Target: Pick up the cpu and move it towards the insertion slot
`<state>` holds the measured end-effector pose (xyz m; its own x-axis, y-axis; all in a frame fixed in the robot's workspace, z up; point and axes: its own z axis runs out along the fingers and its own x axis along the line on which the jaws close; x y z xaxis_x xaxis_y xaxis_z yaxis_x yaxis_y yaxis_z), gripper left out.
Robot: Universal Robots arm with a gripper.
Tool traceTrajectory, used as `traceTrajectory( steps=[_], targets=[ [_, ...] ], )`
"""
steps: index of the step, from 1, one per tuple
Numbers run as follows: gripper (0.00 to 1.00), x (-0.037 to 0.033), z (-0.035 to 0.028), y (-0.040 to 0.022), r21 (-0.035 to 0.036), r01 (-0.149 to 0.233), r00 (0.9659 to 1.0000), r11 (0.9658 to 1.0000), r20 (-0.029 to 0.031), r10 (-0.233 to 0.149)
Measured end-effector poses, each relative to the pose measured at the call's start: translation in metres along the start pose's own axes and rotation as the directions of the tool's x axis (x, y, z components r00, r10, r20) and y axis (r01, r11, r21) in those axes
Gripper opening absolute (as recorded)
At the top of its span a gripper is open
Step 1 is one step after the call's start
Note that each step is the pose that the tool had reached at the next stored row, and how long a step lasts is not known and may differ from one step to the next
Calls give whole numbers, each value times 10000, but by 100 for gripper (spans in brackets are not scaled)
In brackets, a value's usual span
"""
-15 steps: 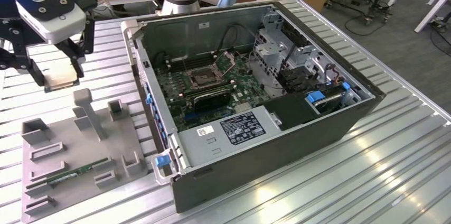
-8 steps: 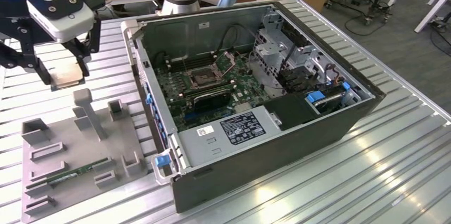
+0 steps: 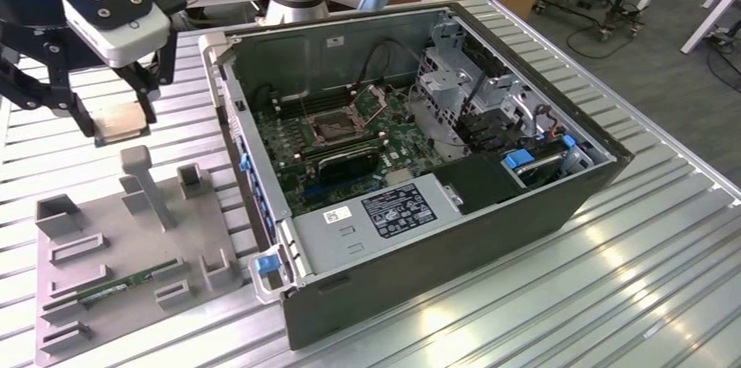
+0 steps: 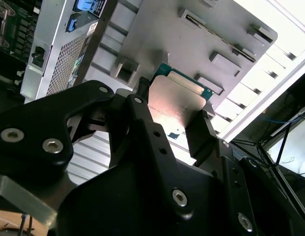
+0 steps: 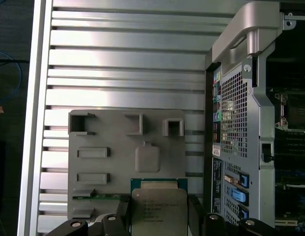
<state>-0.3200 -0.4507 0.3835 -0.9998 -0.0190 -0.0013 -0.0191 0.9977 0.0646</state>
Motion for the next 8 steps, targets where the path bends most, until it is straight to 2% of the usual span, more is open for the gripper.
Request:
traceTrajectory(
  steps=[8],
  targets=[
    [55, -110, 1, -2, -1, 1, 10000, 10000, 1, -1]
  ],
)
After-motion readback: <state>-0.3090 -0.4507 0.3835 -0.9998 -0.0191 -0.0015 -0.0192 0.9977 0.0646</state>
